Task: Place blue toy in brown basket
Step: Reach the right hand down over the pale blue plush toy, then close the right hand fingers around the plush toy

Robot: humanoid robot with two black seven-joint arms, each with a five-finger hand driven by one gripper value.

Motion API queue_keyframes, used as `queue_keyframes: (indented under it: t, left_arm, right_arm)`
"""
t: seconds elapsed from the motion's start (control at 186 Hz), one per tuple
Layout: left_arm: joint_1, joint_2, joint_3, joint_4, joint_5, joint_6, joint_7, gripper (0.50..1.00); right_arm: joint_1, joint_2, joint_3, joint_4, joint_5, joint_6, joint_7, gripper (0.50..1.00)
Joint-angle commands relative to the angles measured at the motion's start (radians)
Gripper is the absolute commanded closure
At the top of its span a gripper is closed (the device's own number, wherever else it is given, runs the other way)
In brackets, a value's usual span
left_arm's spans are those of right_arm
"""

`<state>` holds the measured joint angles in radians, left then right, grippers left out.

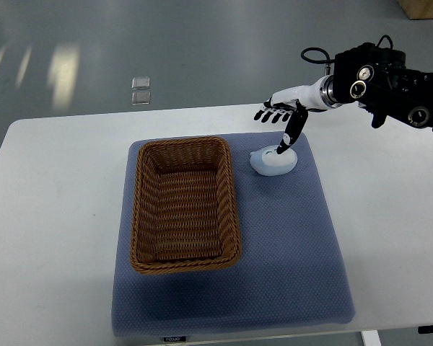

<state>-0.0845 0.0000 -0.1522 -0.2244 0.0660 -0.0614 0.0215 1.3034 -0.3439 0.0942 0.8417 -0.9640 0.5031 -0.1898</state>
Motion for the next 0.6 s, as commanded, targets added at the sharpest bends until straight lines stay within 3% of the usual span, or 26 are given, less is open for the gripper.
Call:
queue_keyframes:
  t: [0.0,0.145,0.424,0.595]
  left_arm:
    - [0.000,0.000,-0.001,-0.001,0.001,0.000,0.000,0.500]
    - [0.000,0.000,-0.001,-0.001,0.001,0.000,0.000,0.500]
    - [0.000,0.000,-0.001,0.000,0.000,0.000,0.000,0.500]
    - [0.002,0.000,-0.001,0.000,0.000,0.000,0.000,0.500]
  right_arm:
    - [-0.004,-0.032,-0.008,0.062,0.004,0.002,-0.008,0.593]
    - [-0.038,-0.032,-0.014,0.086,-0.004,-0.020,-0.007,0.595]
    - [-0.112,0.005,-0.017,0.077,-0.022,-0.163,-0.005,0.605]
    - [-0.153,0.006,-0.025,0.059,-0.073,-0.213,0.021,0.668]
